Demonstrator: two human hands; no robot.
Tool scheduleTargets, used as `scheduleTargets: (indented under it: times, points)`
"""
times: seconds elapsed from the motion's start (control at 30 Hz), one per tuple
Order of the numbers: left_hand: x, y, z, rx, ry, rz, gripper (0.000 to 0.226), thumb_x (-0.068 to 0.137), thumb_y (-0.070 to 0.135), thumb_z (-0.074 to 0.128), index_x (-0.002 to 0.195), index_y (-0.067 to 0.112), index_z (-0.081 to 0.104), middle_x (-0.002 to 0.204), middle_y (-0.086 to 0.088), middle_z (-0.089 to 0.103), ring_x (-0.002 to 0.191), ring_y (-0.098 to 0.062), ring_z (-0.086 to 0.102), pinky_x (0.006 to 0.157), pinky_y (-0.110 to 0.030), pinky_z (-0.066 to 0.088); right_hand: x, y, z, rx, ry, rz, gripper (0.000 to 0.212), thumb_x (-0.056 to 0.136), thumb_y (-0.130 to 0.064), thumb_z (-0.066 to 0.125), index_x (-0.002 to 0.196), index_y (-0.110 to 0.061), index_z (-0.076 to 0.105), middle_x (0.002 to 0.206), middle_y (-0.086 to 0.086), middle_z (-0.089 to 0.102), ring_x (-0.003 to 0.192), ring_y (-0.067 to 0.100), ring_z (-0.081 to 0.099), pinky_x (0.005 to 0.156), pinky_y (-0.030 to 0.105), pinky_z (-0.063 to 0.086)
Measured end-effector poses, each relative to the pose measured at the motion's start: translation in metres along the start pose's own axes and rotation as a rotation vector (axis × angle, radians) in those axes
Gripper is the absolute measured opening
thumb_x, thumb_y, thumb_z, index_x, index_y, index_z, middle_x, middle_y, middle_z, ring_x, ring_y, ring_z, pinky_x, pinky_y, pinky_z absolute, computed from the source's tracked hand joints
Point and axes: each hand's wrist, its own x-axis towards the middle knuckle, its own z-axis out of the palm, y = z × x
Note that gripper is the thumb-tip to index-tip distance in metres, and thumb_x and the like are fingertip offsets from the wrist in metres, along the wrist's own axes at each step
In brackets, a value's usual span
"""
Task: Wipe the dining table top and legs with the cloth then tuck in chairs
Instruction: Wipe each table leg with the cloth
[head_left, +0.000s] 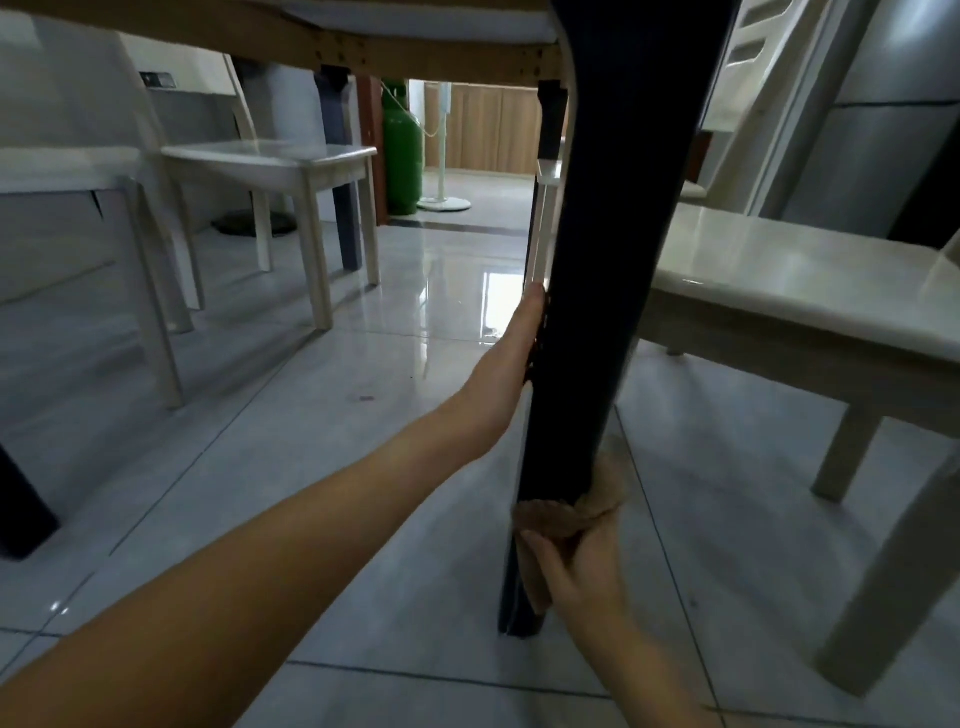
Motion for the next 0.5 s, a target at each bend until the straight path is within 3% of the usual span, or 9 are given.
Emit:
scheduleTargets:
  times: [0.07, 0.1, 0.17, 0.23, 0.3, 0.4, 0.5]
  points:
    - [-0.001, -0.009, 0.007, -0.022, 0.051, -0.063, 0.039, 0.097, 0.056, 0.017, 0.095, 0.045, 0.054, 0.112, 0.011, 0.062, 0.111, -0.009, 0.057, 0.103, -0.033, 0.041, -0.014, 0.026, 0.004, -0.093, -0.117, 0.193, 0.081, 0.074, -0.014, 0.074, 0.136, -0.028, 0.023, 0.125, -0.015, 0.047, 0.111, -0.004, 0.050, 0.087, 0.006, 0.042]
    - [0.000, -0.010, 0.009, -0.021, 0.066, -0.065, 0.040, 0.097, 0.055, 0.018, 0.089, 0.045, 0.056, 0.099, 0.018, 0.066, 0.099, -0.003, 0.062, 0.094, -0.030, 0.047, -0.024, 0.044, 0.007, -0.122, -0.186, 0.327, 0.079, 0.075, -0.006, 0.073, 0.134, -0.028, 0.024, 0.122, -0.009, 0.050, 0.107, 0.005, 0.053, 0.081, 0.007, 0.043]
    - [0.001, -0.008, 0.012, -0.013, 0.095, -0.063, 0.041, 0.098, 0.055, 0.019, 0.081, 0.045, 0.055, 0.077, 0.028, 0.063, 0.074, 0.005, 0.062, 0.076, -0.021, 0.049, -0.036, 0.064, 0.011, -0.043, -0.226, 0.500, 0.062, 0.079, 0.001, 0.071, 0.130, -0.011, 0.038, 0.116, 0.010, 0.057, 0.096, 0.019, 0.057, 0.070, 0.011, 0.049]
    - [0.004, -0.011, 0.012, -0.025, 0.089, -0.074, 0.040, 0.098, 0.054, 0.017, 0.081, 0.044, 0.052, 0.078, 0.027, 0.057, 0.073, 0.005, 0.056, 0.082, -0.023, 0.046, -0.043, 0.076, 0.008, -0.139, -0.284, 0.400, 0.044, 0.088, -0.004, 0.064, 0.127, -0.009, 0.044, 0.115, 0.016, 0.056, 0.102, 0.032, 0.057, 0.084, 0.031, 0.055]
    - [0.004, -0.015, 0.011, -0.043, 0.067, -0.085, 0.040, 0.098, 0.054, 0.015, 0.083, 0.043, 0.050, 0.084, 0.025, 0.053, 0.077, 0.005, 0.052, 0.089, -0.028, 0.043, -0.033, 0.056, 0.013, -0.181, -0.091, 0.395, 0.047, 0.088, -0.005, 0.064, 0.126, -0.022, 0.043, 0.119, 0.009, 0.053, 0.112, 0.030, 0.053, 0.096, 0.044, 0.048]
    - [0.006, -0.016, 0.009, -0.049, 0.066, -0.074, 0.042, 0.098, 0.053, 0.014, 0.080, 0.043, 0.051, 0.083, 0.023, 0.054, 0.078, 0.004, 0.053, 0.081, -0.022, 0.045, -0.012, 0.017, 0.010, -0.001, 0.054, 0.167, 0.080, 0.067, -0.027, 0.083, 0.134, -0.022, 0.040, 0.121, -0.007, 0.057, 0.111, 0.009, 0.058, 0.093, 0.030, 0.050]
    - [0.006, -0.015, 0.009, -0.062, 0.069, -0.087, 0.042, 0.097, 0.054, 0.016, 0.080, 0.041, 0.051, 0.082, 0.022, 0.054, 0.077, 0.003, 0.053, 0.078, -0.022, 0.046, -0.009, 0.006, 0.010, -0.011, 0.099, 0.067, 0.083, 0.059, -0.046, 0.080, 0.127, -0.017, 0.042, 0.114, -0.011, 0.057, 0.104, 0.003, 0.059, 0.084, 0.013, 0.049]
